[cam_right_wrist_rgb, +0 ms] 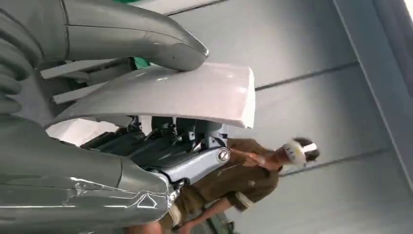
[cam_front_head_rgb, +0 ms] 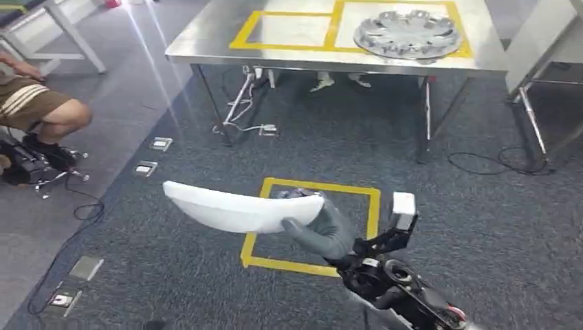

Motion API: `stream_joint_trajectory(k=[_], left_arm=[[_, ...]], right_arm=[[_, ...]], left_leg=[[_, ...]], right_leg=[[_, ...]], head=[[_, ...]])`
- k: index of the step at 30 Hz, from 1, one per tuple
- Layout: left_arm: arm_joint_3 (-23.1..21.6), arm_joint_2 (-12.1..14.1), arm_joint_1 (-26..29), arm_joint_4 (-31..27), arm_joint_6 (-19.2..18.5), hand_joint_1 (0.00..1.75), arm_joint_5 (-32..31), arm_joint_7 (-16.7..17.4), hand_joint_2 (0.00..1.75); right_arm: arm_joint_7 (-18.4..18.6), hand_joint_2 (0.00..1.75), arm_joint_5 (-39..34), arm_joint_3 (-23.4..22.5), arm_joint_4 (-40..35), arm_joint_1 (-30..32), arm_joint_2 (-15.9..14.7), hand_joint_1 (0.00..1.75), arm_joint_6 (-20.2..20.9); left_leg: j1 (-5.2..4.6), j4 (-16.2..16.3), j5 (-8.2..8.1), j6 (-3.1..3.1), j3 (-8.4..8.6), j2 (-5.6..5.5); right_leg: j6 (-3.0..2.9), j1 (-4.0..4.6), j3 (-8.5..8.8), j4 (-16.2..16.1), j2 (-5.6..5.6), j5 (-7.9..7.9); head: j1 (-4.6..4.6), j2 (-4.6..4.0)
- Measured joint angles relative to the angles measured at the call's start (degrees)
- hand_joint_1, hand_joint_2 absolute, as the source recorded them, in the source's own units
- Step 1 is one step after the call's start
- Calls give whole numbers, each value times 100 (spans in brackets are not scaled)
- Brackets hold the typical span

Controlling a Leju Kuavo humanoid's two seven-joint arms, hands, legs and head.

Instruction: Take the parts from the cabinet and place them on the table.

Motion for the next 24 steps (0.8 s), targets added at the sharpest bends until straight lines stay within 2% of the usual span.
stream_joint_trajectory(k=[1, 3, 4, 5, 6, 7, 8, 9, 10, 11, 12, 13, 14, 15, 17, 18, 19, 20, 22, 23, 24], left_arm=[[0, -16, 0, -2, 0, 0, 0, 0, 175], [0, -35, -23, -4, 0, 0, 4, 0, 175], [0, -35, -33, -4, 0, 0, 9, 0, 175], [0, -35, -44, -4, 2, 0, 20, 0, 175], [0, -46, -44, -4, 11, 0, 39, 2, 175], [0, -48, -38, -4, 17, 0, 55, 7, 175], [0, -51, -27, -4, 35, 0, 76, 11, 175], [0, -51, -16, -4, 50, 0, 96, 11, 175], [0, -51, -5, -4, 54, 0, 101, 28, 175], [0, -51, 3, -4, 65, 0, 100, 28, 175], [0, -48, 1, -4, 68, 0, 98, 28, 175], [0, -25, 2, -4, 68, 0, 98, 28, 175], [0, -13, -3, -4, 68, 0, 98, 28, 175], [0, -9, -20, -2, 68, 0, 98, 28, 175], [0, -11, -20, -2, 68, 0, 96, 26, 175], [0, -11, -20, -2, 68, 0, 96, 28, 175], [2, -16, 1, -2, 65, 0, 96, 28, 175], [2, -16, 7, -2, 65, 0, 96, 26, 175], [2, -22, 4, -2, 65, 0, 96, 26, 175], [2, -29, 5, -2, 65, 0, 96, 26, 175], [2, -29, 9, -2, 65, 0, 96, 26, 175]], right_arm=[[-7, 175, -2, -2, 0, -2, 0, 131, 0], [-7, 175, -15, 2, -2, -22, 9, 131, 31], [-7, 175, -22, 0, -2, -34, 9, 131, 40], [-9, 175, -48, -2, 0, -55, 9, 131, 59], [-11, 175, -61, 0, 0, -69, 9, 131, 64], [-11, 175, -61, 7, 2, -76, 9, 131, 68], [-13, 175, -42, 11, 20, -81, 9, 131, 68], [-24, 175, -15, 15, 35, -85, 9, 131, 70], [-35, 175, 4, 20, 44, -87, 9, 131, 72], [-44, 175, 28, 26, 44, -96, 9, 131, 70], [-44, 175, 42, 31, 46, -119, 11, 131, 72], [-46, 175, 52, 35, 54, -138, 15, 131, 70], [-53, 175, 53, 35, 68, -149, 15, 131, 70], [-61, 175, 57, 35, 79, -154, 15, 131, 70], [-79, 175, 61, 46, 90, -160, 17, 131, 70], [-88, 175, 63, 52, 90, -172, 24, 131, 70], [-92, 175, 66, 57, 96, -174, 24, 131, 70], [-101, 175, 66, 63, 98, -200, 24, 131, 72], [-101, 175, 64, 74, 116, -210, 24, 131, 72], [-101, 175, 63, 79, 135, -205, 24, 131, 72], [-101, 175, 66, 85, 151, -201, 24, 131, 72]], left_leg=[[3, -8, 12, -11, 3, -1], [46, 20, -35, -34, 18, 17], [36, 253, -131, 15, -91, 39], [4, 723, -306, 62, -363, 45], [-50, 1330, -507, 95, -740, 46], [-103, 1822, -622, 133, -1072, 44], [-151, 2162, -641, 176, -1347, 44], [-200, 2200, -524, 235, -1477, 42], [-252, 1983, -291, 309, -1467, 41], [-309, 1548, 30, 396, -1346, 33], [-383, 965, 384, 503, -1150, 29], [-450, 515, 589, 602, -999, 26], [-480, 372, 507, 639, -913, 38], [-486, 321, 478, 596, -906, 43], [-493, 302, 445, 564, -888, 29], [-453, 190, 456, 556, -806, 34], [-425, 111, 466, 541, -715, 53], [-421, 91, 445, 577, -659, 48], [-436, 92, 392, 602, -586, 52], [-442, 93, 358, 611, -552, 52], [-446, 96, 321, 610, -509, 50]], right_leg=[[-59, 30, -30, 44, 4, -23], [-176, 52, 15, 48, 35, -69], [-215, 62, 42, 45, 26, -79], [-234, 80, 64, 19, 22, -88], [-251, 99, 86, -7, 11, -93], [-264, 129, 104, -25, 11, -100], [-291, 156, 124, -31, 10, -118], [-324, 185, 149, -32, 14, -140], [-351, 206, 183, -37, 27, -160], [-372, 227, 218, -40, 39, -182], [-382, 238, 253, -45, 50, -205], [-385, 234, 268, -61, 57, -218], [-348, 302, 271, -59, 73, -247], [-332, 281, 267, -75, 74, -256], [-284, 264, 313, -140, 65, -280], [-242, 301, 357, -166, 64, -310], [-233, 287, 308, -38, 8, -376], [-230, 302, 186, 256, -24, -536], [-213, 300, -286, 1196, -30, -894], [-202, 300, -511, 1572, -30, -982], [-194, 300, -643, 1714, -31, -924]], head=[[-102, 0], [-186, 0], [-259, 0], [-301, 0], [-353, 0], [-390, 0], [-427, 0], [-449, 0], [-479, 0], [-508, 0], [-530, 0], [-556, 0], [-561, 0], [-569, 0], [-576, 0], [-578, 0], [-535, 0], [-499, 0], [-438, 0], [-416, 0], [-395, 0]])
